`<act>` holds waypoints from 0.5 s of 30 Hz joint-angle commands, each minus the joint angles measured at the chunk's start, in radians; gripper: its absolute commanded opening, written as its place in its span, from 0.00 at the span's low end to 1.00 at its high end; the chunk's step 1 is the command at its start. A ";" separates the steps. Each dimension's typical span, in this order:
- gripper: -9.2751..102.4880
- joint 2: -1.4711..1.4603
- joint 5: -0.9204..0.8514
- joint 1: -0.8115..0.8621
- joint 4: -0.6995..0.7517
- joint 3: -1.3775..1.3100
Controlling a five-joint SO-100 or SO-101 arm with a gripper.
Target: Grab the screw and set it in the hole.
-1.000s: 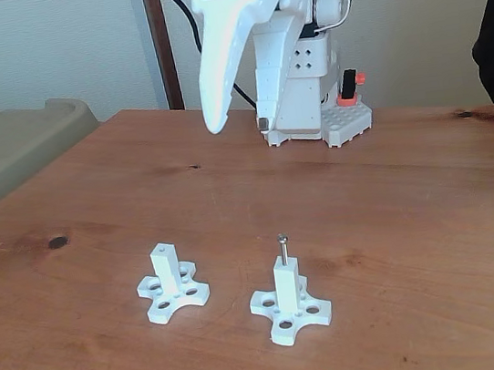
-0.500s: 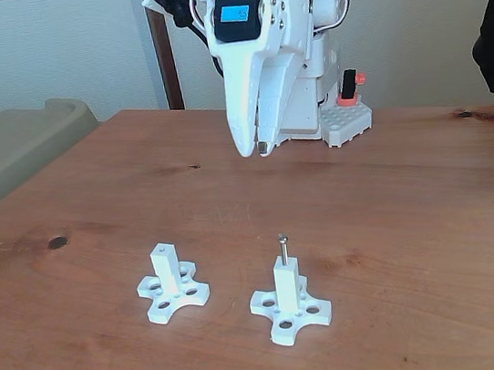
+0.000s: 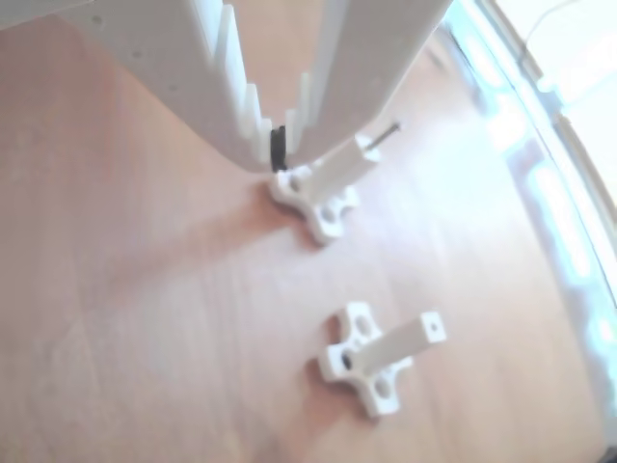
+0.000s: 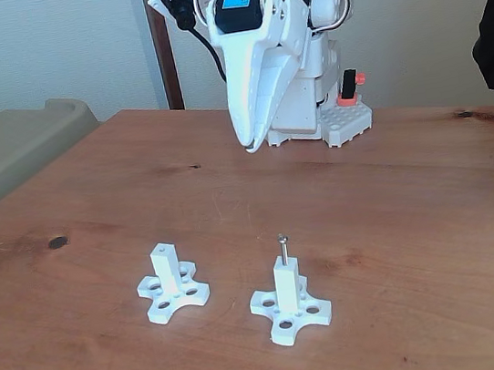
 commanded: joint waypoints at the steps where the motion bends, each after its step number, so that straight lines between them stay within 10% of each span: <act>1: 0.04 0.038 -0.046 0.012 0.046 0.028; 15: 0.04 0.040 -0.117 -0.002 0.063 0.032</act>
